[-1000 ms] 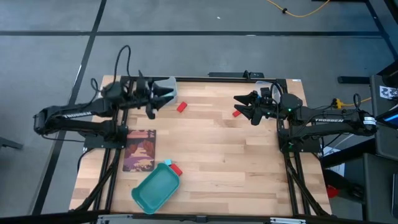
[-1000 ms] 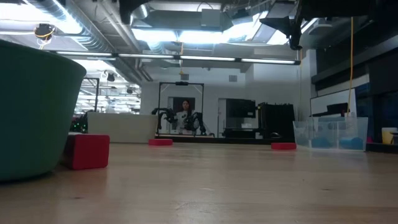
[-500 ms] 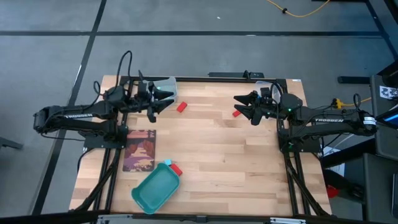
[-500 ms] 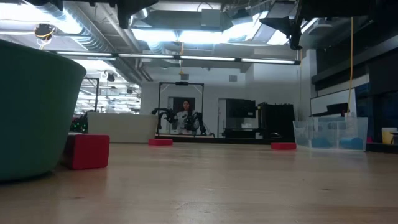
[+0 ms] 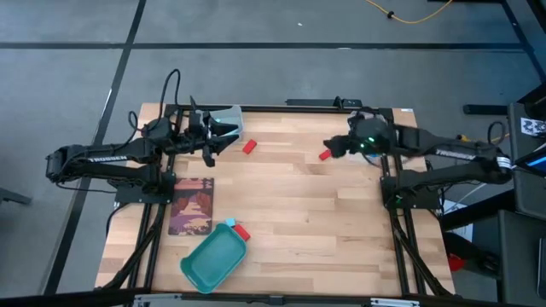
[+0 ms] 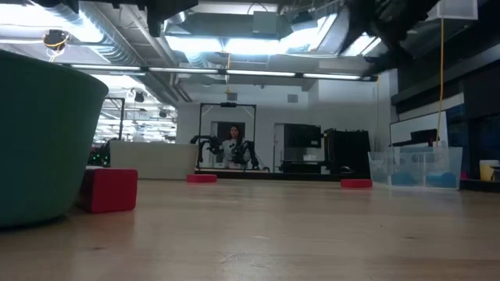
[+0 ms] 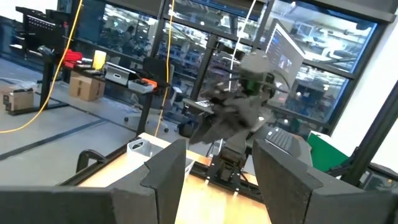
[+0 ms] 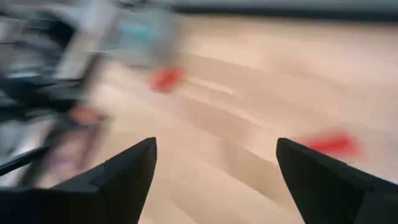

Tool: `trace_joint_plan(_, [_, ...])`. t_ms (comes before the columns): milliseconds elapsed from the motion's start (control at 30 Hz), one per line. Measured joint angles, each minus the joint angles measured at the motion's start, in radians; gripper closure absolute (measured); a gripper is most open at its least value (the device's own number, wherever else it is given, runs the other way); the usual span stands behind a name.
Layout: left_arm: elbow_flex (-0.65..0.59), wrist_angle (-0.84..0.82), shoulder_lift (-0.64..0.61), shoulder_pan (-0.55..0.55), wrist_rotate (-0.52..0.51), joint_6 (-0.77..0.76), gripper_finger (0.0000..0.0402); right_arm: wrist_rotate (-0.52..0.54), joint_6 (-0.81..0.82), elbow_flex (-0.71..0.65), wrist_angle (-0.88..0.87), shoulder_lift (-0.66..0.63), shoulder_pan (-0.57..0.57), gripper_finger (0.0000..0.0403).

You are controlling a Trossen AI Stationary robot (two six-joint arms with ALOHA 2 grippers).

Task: Sort & place blocks by color
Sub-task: Put the top right red block into the green bin

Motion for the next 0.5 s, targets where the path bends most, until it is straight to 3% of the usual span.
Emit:
trace_joint_plan(100, [0.0, 0.0, 0.0, 0.0, 0.0, -0.006, 0.0223, 0.0, 0.13, 0.097, -0.247, 0.101, -0.061, 0.0071])
trace_joint_plan(167, [0.0, 0.0, 0.0, 0.0, 0.0, -0.006, 0.0223, 0.007, 0.197, 0.109, -0.315, 0.158, -0.087, 0.0071])
trace_joint_plan(400, [0.0, 0.017, 0.0, 0.0, 0.001, -0.008, 0.0223, 0.055, 0.413, 0.038, -0.211, 0.332, -0.09, 0.0071])
trace_joint_plan(500, [0.0, 0.027, 0.0, 0.0, 0.001, -0.009, 0.0223, 0.137, 0.532, 0.013, -0.171, 0.39, -0.059, 0.0071])
